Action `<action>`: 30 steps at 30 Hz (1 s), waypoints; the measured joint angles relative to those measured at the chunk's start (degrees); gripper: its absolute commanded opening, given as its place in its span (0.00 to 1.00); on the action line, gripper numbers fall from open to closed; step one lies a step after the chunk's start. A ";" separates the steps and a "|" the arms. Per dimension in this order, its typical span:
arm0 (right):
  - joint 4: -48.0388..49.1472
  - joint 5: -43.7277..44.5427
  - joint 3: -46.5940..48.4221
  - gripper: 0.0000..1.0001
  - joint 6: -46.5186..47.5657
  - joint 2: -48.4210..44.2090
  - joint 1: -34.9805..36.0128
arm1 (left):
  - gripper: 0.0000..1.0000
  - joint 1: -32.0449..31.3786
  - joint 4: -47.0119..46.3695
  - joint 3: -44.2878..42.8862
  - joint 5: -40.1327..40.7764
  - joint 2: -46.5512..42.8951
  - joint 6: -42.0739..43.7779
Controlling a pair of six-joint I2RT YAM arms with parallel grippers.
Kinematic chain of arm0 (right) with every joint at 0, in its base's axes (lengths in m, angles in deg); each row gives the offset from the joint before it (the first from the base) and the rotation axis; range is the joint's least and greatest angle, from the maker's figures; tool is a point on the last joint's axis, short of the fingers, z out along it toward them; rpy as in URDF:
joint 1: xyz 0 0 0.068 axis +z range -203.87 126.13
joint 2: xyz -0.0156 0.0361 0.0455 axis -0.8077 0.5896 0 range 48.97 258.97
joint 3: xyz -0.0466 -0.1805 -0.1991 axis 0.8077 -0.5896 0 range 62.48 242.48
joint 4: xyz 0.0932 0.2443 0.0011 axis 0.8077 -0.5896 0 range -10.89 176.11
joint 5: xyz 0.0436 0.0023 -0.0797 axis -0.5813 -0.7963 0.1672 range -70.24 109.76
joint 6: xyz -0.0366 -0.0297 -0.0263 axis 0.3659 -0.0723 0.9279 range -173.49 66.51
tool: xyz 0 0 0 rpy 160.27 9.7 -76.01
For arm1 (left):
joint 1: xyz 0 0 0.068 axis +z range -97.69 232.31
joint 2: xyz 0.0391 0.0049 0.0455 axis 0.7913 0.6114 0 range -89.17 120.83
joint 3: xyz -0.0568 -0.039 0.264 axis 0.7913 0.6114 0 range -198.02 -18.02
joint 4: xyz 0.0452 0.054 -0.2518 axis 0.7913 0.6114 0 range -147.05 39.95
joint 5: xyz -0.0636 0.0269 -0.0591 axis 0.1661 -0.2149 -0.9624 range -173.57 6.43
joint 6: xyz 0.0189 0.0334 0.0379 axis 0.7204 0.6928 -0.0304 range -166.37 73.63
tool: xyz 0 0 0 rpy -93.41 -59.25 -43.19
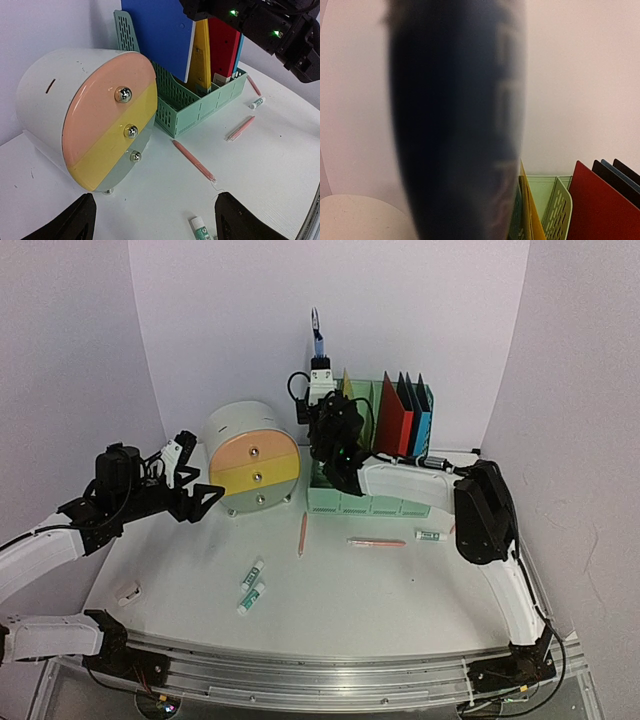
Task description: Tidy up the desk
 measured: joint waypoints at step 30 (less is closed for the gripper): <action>22.06 0.02 -16.34 0.02 1.50 7.14 -1.48 | 0.81 0.80 0.05 0.90 -0.98 0.52 1.43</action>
